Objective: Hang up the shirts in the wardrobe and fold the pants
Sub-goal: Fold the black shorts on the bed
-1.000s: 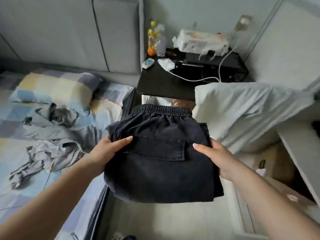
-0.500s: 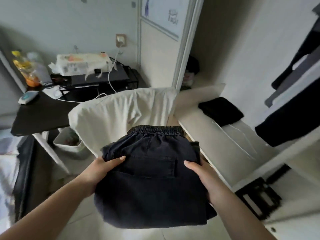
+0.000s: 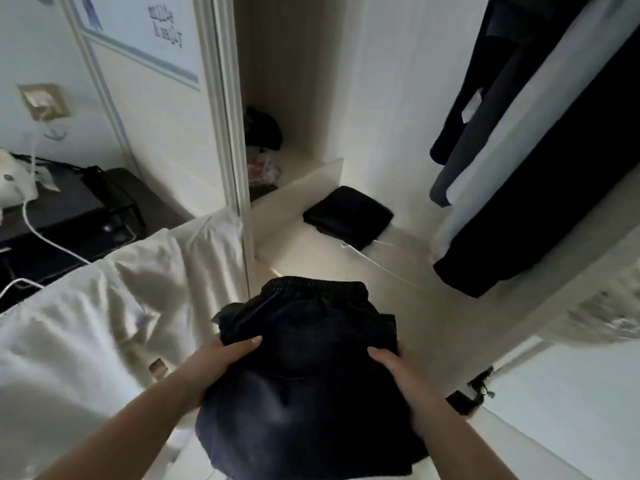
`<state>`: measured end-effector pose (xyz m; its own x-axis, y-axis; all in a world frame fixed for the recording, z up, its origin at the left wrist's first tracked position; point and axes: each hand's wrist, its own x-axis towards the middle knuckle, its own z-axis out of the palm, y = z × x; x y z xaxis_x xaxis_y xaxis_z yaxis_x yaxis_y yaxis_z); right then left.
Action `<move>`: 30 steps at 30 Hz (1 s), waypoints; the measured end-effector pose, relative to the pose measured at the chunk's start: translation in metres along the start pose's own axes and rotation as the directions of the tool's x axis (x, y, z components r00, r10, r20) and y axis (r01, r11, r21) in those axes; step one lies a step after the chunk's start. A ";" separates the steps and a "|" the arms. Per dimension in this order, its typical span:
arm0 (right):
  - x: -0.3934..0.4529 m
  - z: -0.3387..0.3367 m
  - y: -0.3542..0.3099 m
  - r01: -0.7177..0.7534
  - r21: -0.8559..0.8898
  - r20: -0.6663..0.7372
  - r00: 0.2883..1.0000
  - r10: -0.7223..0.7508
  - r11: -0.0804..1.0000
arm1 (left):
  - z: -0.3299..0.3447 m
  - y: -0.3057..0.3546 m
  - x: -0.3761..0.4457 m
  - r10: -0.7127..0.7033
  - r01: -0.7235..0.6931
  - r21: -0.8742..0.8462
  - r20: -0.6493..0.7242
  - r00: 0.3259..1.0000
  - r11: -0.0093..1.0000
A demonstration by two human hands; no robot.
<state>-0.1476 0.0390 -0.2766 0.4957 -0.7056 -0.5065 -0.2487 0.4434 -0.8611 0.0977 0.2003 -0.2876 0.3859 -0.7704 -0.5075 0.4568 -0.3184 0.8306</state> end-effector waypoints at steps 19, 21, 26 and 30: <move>0.149 -0.002 -0.025 0.083 0.301 -0.388 0.921 0.042 0.950 | 0.024 0.088 0.264 -0.222 0.162 0.210 0.302 0.927 0.964; 0.166 -0.008 -0.029 0.072 0.331 -0.371 0.927 0.060 0.941 | 0.027 0.091 0.285 -0.241 0.168 0.242 0.315 0.918 0.956; 0.212 -0.020 -0.046 0.048 0.398 -0.318 0.944 0.089 0.916 | 0.041 0.112 0.334 -0.282 0.217 0.226 0.310 0.908 0.950; 0.244 -0.033 -0.052 0.065 0.453 -0.284 0.956 0.075 0.889 | 0.058 0.127 0.375 -0.280 0.191 0.264 0.361 0.890 0.945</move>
<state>-0.0412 -0.1744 -0.3564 0.2194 -0.7982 -0.5611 0.1881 0.5989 -0.7784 0.2537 -0.1610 -0.3586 -0.0740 -0.7954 -0.6016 0.2934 -0.5939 0.7491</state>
